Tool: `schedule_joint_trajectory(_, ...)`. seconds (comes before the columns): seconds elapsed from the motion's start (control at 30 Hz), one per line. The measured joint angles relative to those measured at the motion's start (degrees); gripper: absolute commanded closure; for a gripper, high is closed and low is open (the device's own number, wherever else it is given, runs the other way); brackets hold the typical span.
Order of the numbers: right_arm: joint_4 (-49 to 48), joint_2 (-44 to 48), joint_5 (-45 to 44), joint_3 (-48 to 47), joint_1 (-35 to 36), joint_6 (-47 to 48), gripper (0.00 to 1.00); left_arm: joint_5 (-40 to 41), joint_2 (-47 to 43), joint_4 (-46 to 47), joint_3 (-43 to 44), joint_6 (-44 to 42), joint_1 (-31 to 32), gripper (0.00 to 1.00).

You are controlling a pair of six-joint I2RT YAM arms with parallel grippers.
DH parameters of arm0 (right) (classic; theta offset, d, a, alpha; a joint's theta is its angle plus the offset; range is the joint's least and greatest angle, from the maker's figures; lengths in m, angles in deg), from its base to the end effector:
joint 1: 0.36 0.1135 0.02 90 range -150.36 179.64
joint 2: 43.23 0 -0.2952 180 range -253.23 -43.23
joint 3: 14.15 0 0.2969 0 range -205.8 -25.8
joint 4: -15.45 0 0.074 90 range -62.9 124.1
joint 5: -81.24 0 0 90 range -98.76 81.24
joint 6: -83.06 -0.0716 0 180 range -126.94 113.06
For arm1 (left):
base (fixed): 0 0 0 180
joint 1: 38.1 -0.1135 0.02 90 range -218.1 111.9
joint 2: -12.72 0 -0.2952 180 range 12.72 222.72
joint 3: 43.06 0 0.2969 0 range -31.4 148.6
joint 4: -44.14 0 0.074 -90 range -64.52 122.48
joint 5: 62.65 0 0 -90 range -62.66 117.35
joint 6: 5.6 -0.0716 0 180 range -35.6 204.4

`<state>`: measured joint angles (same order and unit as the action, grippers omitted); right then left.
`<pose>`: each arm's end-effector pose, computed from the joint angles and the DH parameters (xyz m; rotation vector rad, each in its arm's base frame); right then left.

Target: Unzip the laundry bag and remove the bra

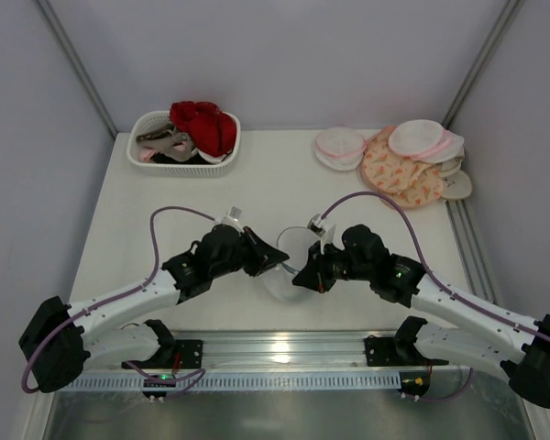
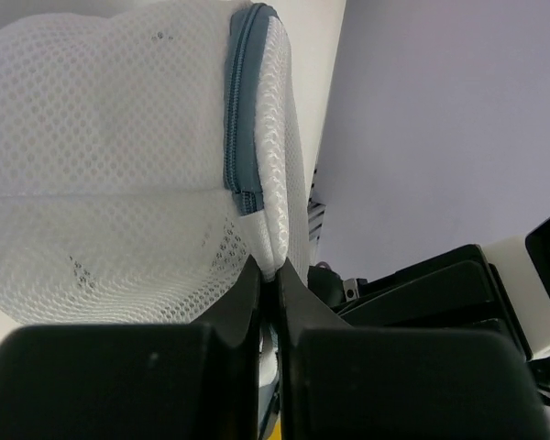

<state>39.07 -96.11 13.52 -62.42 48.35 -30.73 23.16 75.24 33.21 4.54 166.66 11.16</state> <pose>0.1521 0.2143 0.2587 -0.7363 2.1171 1.1409 0.1928 -0.2319 0.2355 -0.6237 2.2978 -1.3960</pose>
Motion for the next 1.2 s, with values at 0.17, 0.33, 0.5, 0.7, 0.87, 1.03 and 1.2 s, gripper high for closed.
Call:
schedule_joint_trajectory(0.17,1.1,0.2,-1.9,0.0,0.2,0.2,0.96,1.5,-0.3,-0.4,0.0,-0.6,0.1,1.00)
schedule_joint_trajectory(0.33,5.5,0.1,-5.0,-0.7,0.3,0.7,0.96,2.6,-2.7,-2.4,0.0,-3.4,-2.5,1.00)
schedule_joint_trajectory(0.5,9.5,-0.8,-9.1,-1.9,0.3,1.0,0.96,-1.3,-3.0,-2.8,0.0,-8.1,-7.4,1.00)
schedule_joint_trajectory(0.7,15.1,-4.3,-17.7,-4.5,0.3,0.5,0.96,-10.6,2.7,-3.0,4.0,-17.5,-9.8,1.00)
schedule_joint_trajectory(0.87,18.3,-8.5,-25.6,-6.8,0.4,-0.5,0.96,-17.9,8.4,-5.5,11.2,-28.8,-10.6,1.00)
schedule_joint_trajectory(1.03,19.0,-7.8,-29.5,-7.2,0.3,-0.5,0.97,-26.3,15.1,-6.3,17.4,-36.1,-15.5,1.00)
schedule_joint_trajectory(1.2,19.0,-3.3,-31.0,-7.2,0.3,-0.1,0.96,-32.3,24.8,-5.8,23.8,-37.8,-17.6,0.94)
